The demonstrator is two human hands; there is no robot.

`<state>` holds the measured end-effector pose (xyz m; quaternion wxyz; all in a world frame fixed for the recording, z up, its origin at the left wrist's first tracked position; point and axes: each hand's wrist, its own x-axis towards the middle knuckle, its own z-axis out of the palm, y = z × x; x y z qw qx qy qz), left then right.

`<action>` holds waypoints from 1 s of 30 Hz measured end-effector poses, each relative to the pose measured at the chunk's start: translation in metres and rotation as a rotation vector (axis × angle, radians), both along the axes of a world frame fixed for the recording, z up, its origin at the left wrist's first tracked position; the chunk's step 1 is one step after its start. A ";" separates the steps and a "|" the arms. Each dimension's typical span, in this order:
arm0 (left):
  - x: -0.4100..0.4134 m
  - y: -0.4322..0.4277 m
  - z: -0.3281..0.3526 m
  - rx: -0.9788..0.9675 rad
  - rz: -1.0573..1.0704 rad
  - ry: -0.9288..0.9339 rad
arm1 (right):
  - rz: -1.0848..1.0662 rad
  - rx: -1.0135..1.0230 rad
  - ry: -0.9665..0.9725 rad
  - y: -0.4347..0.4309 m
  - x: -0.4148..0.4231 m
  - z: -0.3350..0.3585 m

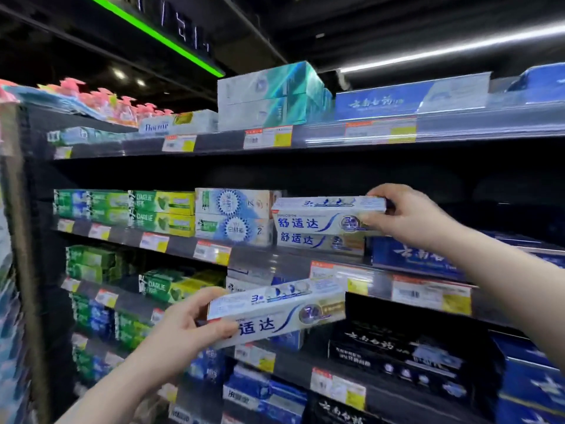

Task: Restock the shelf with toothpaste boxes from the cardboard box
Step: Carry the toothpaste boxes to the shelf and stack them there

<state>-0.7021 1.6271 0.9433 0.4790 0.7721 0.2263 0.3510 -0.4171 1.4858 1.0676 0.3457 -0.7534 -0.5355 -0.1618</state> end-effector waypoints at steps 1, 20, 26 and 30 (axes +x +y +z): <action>0.006 0.012 0.003 0.026 -0.041 -0.003 | -0.041 -0.035 -0.024 0.005 0.001 0.003; 0.071 0.116 0.023 0.121 -0.449 -0.064 | -0.382 -0.326 -0.169 0.034 -0.008 -0.013; 0.073 0.110 0.036 0.085 -0.489 -0.098 | -0.368 -0.165 -0.078 0.013 -0.007 -0.005; 0.089 0.108 0.071 0.221 -0.415 -0.115 | -0.421 -0.009 -0.113 -0.008 -0.003 0.004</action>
